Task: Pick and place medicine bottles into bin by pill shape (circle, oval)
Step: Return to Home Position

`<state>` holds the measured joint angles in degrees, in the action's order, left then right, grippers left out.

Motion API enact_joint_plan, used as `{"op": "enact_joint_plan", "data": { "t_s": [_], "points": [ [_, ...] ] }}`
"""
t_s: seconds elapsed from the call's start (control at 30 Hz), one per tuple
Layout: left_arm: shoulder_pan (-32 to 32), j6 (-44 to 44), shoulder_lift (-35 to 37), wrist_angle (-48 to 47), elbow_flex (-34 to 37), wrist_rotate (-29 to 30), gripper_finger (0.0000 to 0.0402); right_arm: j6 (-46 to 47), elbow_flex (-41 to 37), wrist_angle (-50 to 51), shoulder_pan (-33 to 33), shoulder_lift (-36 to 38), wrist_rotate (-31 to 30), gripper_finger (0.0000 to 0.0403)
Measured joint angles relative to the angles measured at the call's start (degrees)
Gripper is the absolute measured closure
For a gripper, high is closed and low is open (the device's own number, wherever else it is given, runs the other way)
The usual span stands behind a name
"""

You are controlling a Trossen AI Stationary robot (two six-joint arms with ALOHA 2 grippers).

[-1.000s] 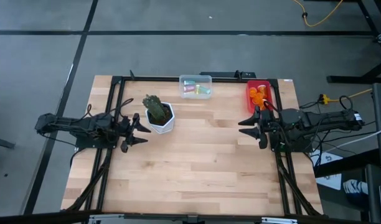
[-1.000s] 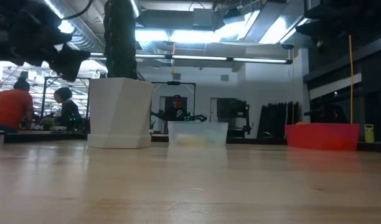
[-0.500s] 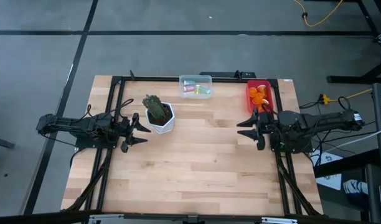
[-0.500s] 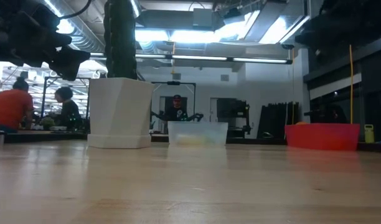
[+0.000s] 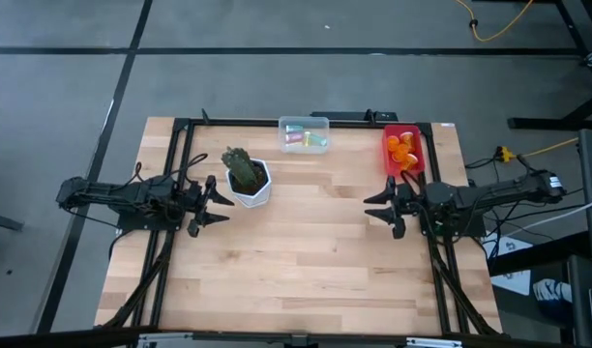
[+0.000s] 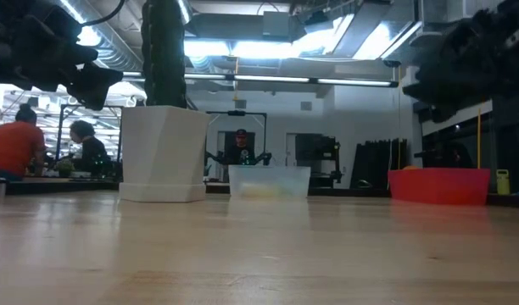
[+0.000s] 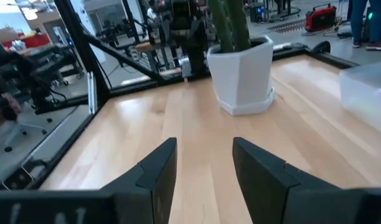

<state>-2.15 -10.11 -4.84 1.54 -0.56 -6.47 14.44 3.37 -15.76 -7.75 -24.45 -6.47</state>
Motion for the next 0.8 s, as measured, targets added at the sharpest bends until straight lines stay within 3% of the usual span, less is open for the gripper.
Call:
{"op": "enact_joint_plan", "data": {
  "t_s": [0.13, 0.8],
  "points": [
    [0.0, 0.0, 0.0, 0.0, 0.0, 0.0, 0.0191, -0.1, -3.0, -2.5, 0.0, 0.0, -0.1, 0.0244],
    [0.0, 0.2, 0.0, 0.0, 0.0, 0.0, 0.0191, -9.0, -3.0, -3.7, 0.0, 0.0, 0.0, 0.0244]
  ]
}}
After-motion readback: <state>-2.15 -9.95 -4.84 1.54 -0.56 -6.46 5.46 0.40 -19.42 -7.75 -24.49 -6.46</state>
